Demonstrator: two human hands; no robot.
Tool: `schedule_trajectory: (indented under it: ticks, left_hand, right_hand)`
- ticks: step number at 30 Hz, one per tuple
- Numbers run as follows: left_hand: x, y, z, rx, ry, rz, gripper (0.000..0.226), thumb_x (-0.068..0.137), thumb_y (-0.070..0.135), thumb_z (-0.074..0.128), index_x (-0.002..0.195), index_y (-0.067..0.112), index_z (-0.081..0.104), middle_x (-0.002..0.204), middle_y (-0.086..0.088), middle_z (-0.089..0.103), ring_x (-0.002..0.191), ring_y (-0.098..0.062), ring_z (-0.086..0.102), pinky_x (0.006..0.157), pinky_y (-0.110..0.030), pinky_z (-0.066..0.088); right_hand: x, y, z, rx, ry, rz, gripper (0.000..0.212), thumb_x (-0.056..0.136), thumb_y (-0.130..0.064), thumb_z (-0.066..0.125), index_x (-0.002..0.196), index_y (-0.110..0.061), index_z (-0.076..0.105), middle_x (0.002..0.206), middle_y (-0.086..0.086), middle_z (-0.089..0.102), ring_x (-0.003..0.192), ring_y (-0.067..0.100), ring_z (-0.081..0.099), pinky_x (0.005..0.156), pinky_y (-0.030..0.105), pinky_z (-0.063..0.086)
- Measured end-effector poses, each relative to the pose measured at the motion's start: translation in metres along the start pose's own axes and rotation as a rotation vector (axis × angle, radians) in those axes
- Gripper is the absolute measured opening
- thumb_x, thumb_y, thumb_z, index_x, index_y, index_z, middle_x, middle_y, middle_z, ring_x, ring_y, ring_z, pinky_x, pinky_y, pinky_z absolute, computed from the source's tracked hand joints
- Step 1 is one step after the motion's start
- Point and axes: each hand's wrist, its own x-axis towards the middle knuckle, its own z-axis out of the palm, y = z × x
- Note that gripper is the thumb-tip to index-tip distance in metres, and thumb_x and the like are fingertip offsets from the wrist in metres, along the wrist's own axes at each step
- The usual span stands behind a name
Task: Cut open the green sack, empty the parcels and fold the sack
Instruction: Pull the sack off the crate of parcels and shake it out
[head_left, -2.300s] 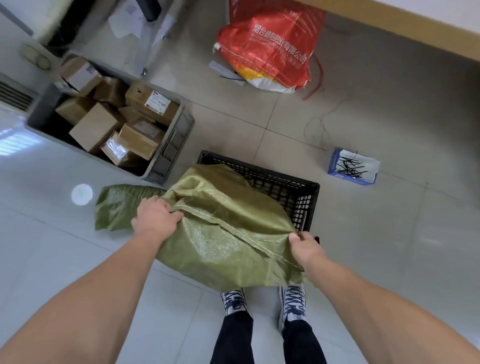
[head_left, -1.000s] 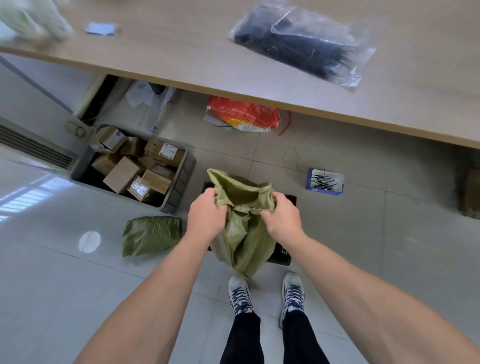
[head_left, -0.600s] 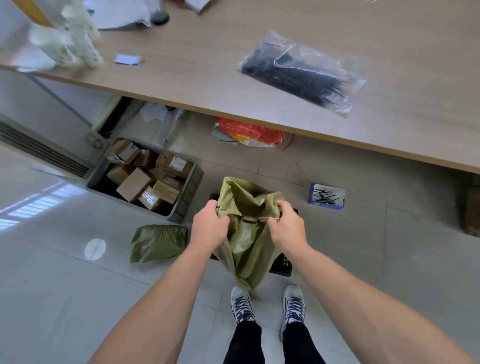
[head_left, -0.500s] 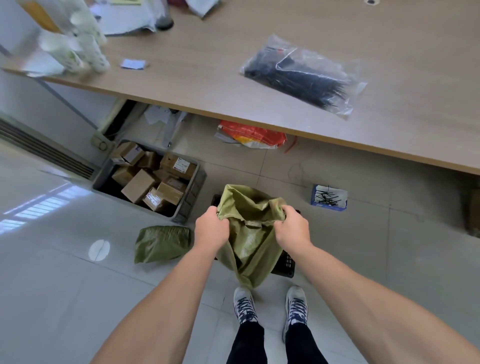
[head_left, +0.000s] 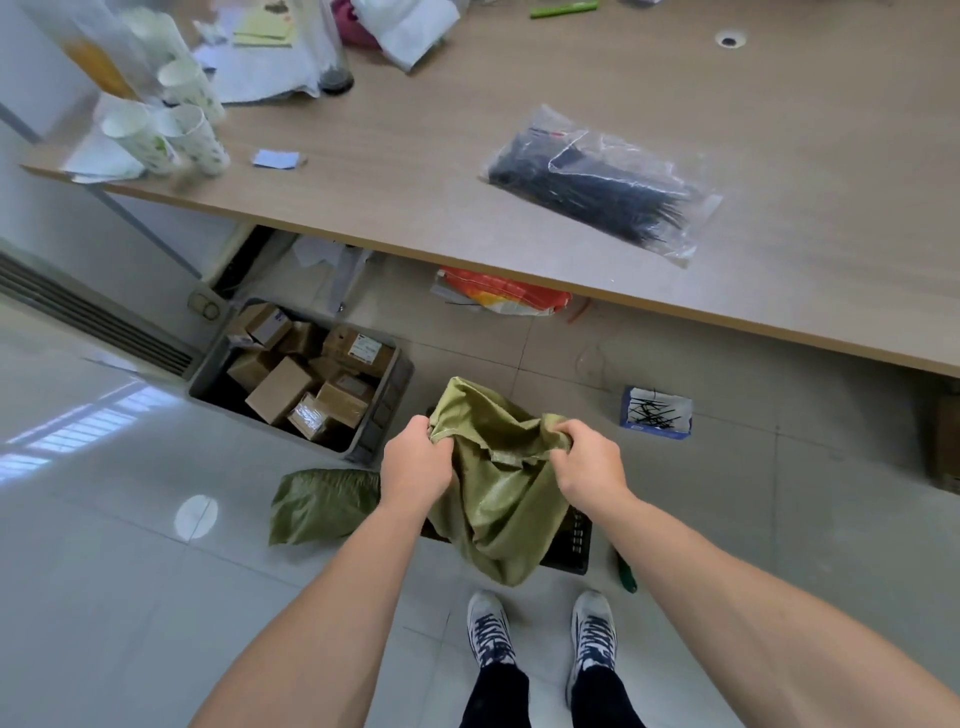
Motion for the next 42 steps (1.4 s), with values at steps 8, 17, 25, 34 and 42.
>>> schedule_trajectory:
  ticks: [8,17,25,34,42]
  left_hand:
    - [0.004,0.012,-0.005,0.056,-0.041,-0.004,0.018,0.088,0.023,0.052,0.075,0.014,0.045,0.075,-0.003,0.058,0.067,-0.021,0.051,0.054,-0.033,0.034]
    - [0.011,0.014,-0.018,0.076,-0.063,-0.048,0.019,0.086,0.026,0.049,0.072,0.014,0.043,0.081,-0.007,0.058,0.073,-0.024,0.053,0.058,-0.033,0.037]
    - [-0.003,0.024,-0.018,-0.041,0.058,-0.005,0.025,0.082,0.025,0.050,0.066,0.014,0.037,0.069,-0.004,0.052,0.062,-0.024,0.046,0.054,-0.032,0.034]
    - [-0.004,0.023,-0.025,0.052,0.037,-0.025,0.026,0.085,0.026,0.050,0.064,0.017,0.038,0.071,-0.004,0.054,0.065,-0.022,0.048,0.053,-0.030,0.030]
    - [-0.010,0.022,-0.031,0.026,0.012,-0.043,0.026,0.085,0.025,0.050,0.063,0.016,0.039,0.069,-0.004,0.052,0.067,-0.024,0.050,0.057,-0.031,0.035]
  right_hand:
    - [-0.003,-0.003,-0.001,-0.073,-0.006,-0.054,0.037,0.095,-0.009,0.048,0.131,-0.016,0.056,0.125,0.006,0.058,0.113,0.023,0.054,0.098,0.034,0.045]
    - [0.002,0.003,-0.012,-0.025,0.030,-0.008,0.035,0.092,-0.010,0.048,0.125,-0.017,0.058,0.114,0.009,0.061,0.100,0.024,0.058,0.084,0.031,0.048]
    - [0.010,-0.006,-0.021,0.038,0.094,0.017,0.027,0.093,-0.011,0.048,0.116,-0.017,0.060,0.104,0.004,0.060,0.093,0.021,0.056,0.075,0.029,0.043]
    - [0.012,-0.004,-0.031,-0.026,0.096,0.009,0.030,0.092,-0.010,0.046,0.118,-0.018,0.059,0.108,0.009,0.061,0.091,0.023,0.059,0.068,0.031,0.047]
    - [0.010,-0.006,-0.037,-0.090,0.057,-0.040,0.034,0.094,-0.010,0.047,0.126,-0.017,0.057,0.117,0.008,0.059,0.100,0.023,0.056,0.078,0.030,0.045]
